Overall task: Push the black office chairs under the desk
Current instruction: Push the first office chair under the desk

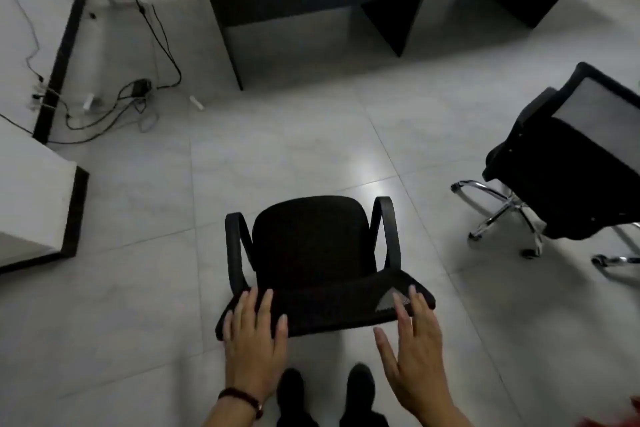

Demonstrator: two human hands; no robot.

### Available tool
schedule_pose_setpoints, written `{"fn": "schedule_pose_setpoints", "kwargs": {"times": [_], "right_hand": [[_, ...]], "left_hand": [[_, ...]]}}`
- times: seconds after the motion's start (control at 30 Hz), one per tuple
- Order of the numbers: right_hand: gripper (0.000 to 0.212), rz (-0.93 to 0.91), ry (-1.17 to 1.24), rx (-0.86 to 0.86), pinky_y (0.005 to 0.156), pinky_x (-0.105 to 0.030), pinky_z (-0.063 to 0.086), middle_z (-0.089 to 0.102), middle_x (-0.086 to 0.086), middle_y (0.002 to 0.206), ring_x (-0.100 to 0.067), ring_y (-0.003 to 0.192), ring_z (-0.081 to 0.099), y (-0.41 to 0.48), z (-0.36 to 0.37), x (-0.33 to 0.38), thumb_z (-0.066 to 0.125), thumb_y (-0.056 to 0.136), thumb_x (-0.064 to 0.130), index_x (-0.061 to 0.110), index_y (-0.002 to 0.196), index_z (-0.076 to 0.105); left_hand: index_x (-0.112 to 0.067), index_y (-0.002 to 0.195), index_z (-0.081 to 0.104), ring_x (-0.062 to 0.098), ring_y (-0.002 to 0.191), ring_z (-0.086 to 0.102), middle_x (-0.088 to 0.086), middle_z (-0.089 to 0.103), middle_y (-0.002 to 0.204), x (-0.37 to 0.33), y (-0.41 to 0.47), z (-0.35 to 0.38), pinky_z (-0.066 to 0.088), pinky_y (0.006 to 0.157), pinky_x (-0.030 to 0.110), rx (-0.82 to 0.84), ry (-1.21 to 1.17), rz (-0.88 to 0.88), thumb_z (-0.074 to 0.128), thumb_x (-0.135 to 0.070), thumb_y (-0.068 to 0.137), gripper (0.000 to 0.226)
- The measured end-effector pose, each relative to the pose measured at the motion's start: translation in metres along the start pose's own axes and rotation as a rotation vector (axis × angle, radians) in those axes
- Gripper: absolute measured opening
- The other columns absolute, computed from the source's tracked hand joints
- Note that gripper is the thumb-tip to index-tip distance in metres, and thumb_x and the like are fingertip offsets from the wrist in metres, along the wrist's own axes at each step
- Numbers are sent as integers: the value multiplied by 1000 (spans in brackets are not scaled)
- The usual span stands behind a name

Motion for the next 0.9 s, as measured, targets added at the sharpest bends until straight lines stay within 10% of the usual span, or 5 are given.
{"fn": "schedule_pose_setpoints", "kwargs": {"times": [0.1, 0.43, 0.9], "right_hand": [[73, -34, -154, 122, 120, -41, -3, 17, -9, 162, -24, 150, 2, 15, 28, -1, 23, 94, 72, 27, 151, 29], [68, -10, -203, 272, 120, -50, -2, 48, -3, 143, -24, 142, 28, 46, 51, -14, 17, 90, 78, 38, 130, 56], [87, -54, -198, 284, 118, -46, -17, 25, -1, 159, -22, 150, 7, 233, 11, -46, 3, 82, 84, 36, 151, 26]], "left_hand": [[-18, 131, 55, 27, 135, 38, 10, 50, 141, 4, 7, 32, 12, 113, 50, 126, 163, 6, 19, -57, 93, 66], [-28, 105, 67, 20, 105, 56, -5, 64, 107, -3, 37, 43, 24, 101, 51, 160, 236, 109, 27, -65, 88, 57], [-34, 130, 48, 17, 121, 39, -7, 49, 129, -88, 189, 57, 24, 103, 43, 309, 233, 56, 7, -78, 80, 78]]}}
Point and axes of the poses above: each hand's wrist, its own y-axis towards the middle knuckle, its own z-axis out of the palm, x = y × z, the point moved 9 cm from there along y, towards the middle knuckle
